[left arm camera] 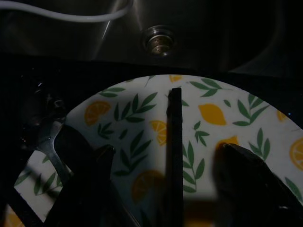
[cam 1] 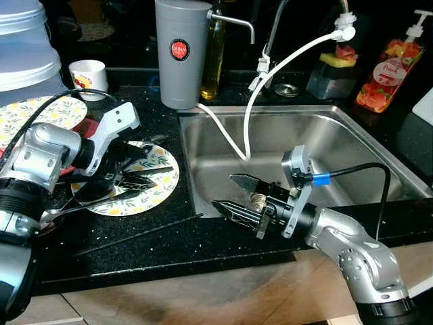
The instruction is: Kitchen organization
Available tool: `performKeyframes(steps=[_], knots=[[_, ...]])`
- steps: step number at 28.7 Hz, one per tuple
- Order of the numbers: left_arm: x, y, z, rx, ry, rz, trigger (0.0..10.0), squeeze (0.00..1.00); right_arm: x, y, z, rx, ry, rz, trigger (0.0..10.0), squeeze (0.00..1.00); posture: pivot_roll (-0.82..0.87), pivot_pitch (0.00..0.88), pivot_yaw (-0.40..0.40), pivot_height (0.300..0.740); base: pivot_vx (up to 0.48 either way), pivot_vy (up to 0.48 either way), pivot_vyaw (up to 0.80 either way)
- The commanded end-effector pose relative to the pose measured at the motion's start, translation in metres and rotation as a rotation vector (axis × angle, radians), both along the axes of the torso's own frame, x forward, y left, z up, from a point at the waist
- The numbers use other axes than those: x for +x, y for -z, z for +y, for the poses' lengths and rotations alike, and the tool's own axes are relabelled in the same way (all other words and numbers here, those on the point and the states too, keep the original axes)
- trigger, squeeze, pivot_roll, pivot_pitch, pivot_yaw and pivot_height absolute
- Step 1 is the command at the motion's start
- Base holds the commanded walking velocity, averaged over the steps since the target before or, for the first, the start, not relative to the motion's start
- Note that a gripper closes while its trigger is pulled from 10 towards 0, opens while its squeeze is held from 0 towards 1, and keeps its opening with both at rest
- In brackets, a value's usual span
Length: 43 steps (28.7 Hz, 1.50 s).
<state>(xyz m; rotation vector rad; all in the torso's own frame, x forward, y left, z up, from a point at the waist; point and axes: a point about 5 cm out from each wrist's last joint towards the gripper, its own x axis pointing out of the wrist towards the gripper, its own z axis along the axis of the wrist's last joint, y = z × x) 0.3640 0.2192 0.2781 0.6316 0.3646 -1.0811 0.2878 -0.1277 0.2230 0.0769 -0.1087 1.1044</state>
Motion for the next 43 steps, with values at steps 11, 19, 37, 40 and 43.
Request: performKeyframes(steps=[11, 19, 37, 40, 43], knots=[[0.004, 0.023, -0.002, 0.086, 0.001, 0.053, 0.0, 0.00, -0.003, 0.000, 0.001, -0.024, -0.015, -0.012, 10.0, 0.00, -0.02, 0.095, -0.053, 0.740, 0.000, 0.000, 0.00], [0.007, 0.016, -0.004, 0.038, 0.004, 0.032, 0.0, 0.00, -0.003, -0.001, 0.001, -0.020, -0.015, -0.011, 10.0, 0.00, -0.02, 0.109, -0.053, 0.740, 0.000, 0.000, 0.00], [0.012, -0.012, -0.014, -0.181, -0.011, -0.020, 0.0, 0.00, -0.002, -0.002, 0.000, -0.015, -0.011, -0.013, 10.0, 0.00, -0.02, 0.114, -0.055, 0.740, 0.000, 0.000, 0.00], [0.012, -0.023, -0.017, -0.257, -0.008, -0.038, 0.0, 0.00, -0.001, -0.002, 0.000, -0.014, -0.010, -0.012, 10.0, 0.00, -0.02, 0.114, -0.056, 0.740, 0.000, 0.000, 0.00], [0.012, -0.041, -0.020, -0.353, -0.001, -0.071, 0.0, 0.00, -0.001, -0.002, 0.000, -0.014, -0.012, -0.012, 10.0, 0.00, -0.02, 0.114, -0.058, 0.740, 0.000, 0.000, 0.00]])
